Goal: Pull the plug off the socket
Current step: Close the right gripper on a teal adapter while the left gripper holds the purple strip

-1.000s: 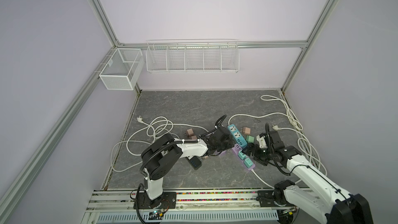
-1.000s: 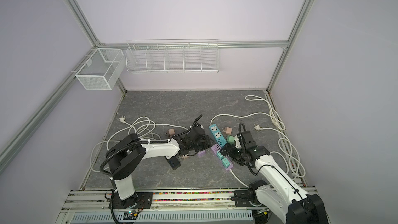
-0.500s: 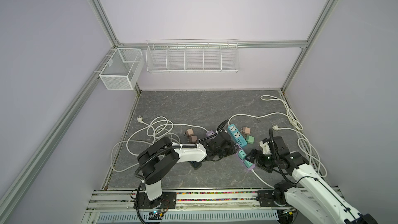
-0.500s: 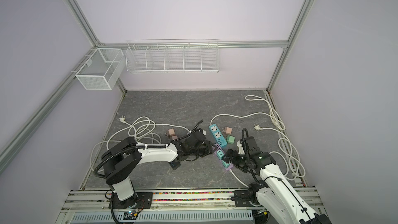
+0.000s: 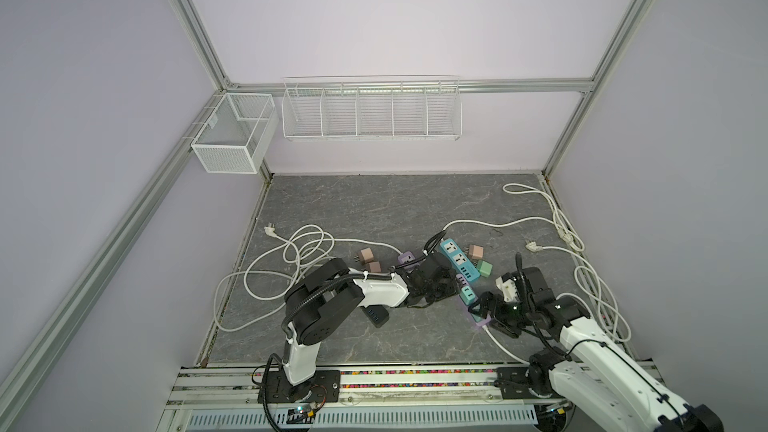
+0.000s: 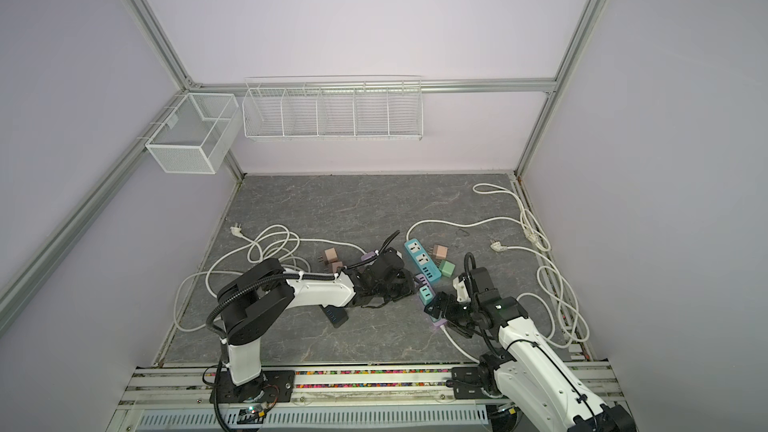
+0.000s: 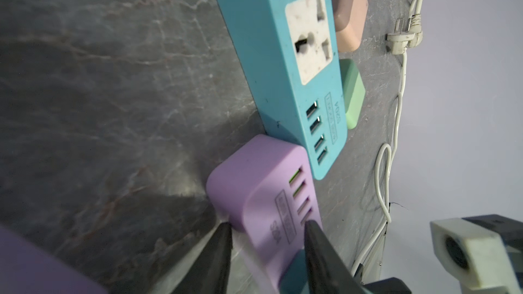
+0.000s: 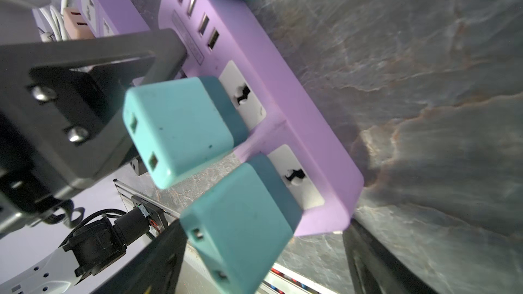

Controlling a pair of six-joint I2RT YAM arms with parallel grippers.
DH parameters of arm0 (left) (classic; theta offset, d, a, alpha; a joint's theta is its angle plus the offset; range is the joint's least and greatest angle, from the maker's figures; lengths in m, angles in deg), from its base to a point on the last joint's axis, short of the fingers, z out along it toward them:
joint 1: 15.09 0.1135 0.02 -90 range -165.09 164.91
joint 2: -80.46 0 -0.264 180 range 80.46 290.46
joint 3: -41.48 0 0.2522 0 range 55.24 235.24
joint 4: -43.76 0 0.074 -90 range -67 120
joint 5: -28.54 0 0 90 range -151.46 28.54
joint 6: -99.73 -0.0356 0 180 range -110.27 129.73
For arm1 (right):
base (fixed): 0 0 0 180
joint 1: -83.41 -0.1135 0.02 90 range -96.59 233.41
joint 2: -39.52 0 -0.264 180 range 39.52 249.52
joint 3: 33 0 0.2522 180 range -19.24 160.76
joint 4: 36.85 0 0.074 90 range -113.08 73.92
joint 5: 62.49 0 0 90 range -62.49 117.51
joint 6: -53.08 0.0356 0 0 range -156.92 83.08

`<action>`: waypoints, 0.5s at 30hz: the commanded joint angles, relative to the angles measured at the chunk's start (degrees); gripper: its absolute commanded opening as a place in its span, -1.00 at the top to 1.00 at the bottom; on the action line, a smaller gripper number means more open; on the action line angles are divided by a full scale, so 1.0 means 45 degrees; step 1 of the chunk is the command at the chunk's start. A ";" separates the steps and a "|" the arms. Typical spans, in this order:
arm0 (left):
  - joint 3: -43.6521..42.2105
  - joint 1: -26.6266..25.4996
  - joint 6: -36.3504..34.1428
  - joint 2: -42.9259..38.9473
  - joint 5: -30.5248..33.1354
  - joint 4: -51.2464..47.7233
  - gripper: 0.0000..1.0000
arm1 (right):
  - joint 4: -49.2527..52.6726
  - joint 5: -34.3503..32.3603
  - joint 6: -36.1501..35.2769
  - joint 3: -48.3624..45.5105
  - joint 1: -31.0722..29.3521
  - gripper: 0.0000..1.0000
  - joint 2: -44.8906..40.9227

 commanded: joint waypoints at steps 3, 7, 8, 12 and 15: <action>0.0434 0.0588 -0.0328 0.0263 0.0163 0.0118 0.14 | -0.2251 0.0472 0.1256 -0.0388 -0.0329 -0.77 0.0097; 0.0609 0.0605 -0.0480 0.0270 -0.0039 0.0310 0.15 | -0.3497 0.0239 0.1759 -0.0286 -0.0825 -0.77 0.0550; 0.0638 0.0614 -0.0544 0.0246 -0.0025 0.0274 0.15 | -0.3607 0.0099 0.1732 -0.0187 -0.0953 -0.77 0.0781; 0.0954 0.0729 -0.0682 0.0204 0.0057 -0.0230 0.15 | -0.3680 0.0216 0.1402 0.0153 -0.1145 -0.78 0.1711; 0.0972 0.0766 -0.0682 0.0086 0.0236 -0.0391 0.15 | -0.2305 -0.0324 0.0651 0.0610 -0.1182 -0.78 0.1673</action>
